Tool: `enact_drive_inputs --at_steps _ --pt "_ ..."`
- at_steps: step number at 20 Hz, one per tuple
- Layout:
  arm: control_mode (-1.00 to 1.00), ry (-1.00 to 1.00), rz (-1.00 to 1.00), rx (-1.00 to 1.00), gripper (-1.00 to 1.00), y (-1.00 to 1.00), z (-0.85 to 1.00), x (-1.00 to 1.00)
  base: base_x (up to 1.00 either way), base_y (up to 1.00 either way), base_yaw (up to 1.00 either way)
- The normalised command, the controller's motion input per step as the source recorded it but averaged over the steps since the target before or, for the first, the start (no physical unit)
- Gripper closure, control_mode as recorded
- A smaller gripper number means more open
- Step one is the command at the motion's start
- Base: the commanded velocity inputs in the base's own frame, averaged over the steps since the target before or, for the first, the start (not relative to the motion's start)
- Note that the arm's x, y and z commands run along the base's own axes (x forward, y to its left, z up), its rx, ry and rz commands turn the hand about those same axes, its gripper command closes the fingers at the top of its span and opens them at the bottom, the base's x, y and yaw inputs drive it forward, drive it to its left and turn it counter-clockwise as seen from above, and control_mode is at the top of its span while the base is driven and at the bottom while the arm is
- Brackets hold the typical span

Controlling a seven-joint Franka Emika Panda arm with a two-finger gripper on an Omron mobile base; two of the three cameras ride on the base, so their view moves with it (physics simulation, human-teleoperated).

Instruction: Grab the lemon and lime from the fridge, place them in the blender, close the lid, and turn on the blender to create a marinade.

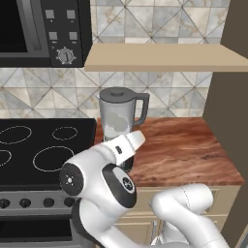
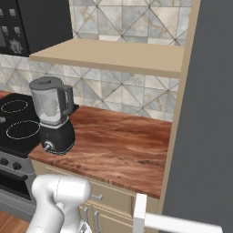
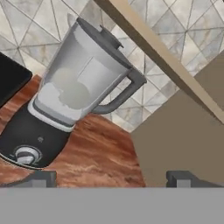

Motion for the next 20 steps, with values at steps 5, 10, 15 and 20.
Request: enact_drive_inputs --at_steps 5,10,15,20 --pt "-1.0 -0.37 -0.12 0.0 -1.0 -0.36 -0.33 0.0 0.0 0.0 0.0" --pt "-1.0 -0.33 -0.05 0.04 -1.0 -0.5 -0.49 0.06 0.0 0.0 0.0" --pt "-1.0 -0.25 -0.11 0.11 -1.0 -0.37 -0.31 0.05 0.0 0.0 0.0" --pt "-1.0 -0.19 -0.14 0.09 -1.0 -0.25 -0.13 0.16 0.0 0.0 0.0"
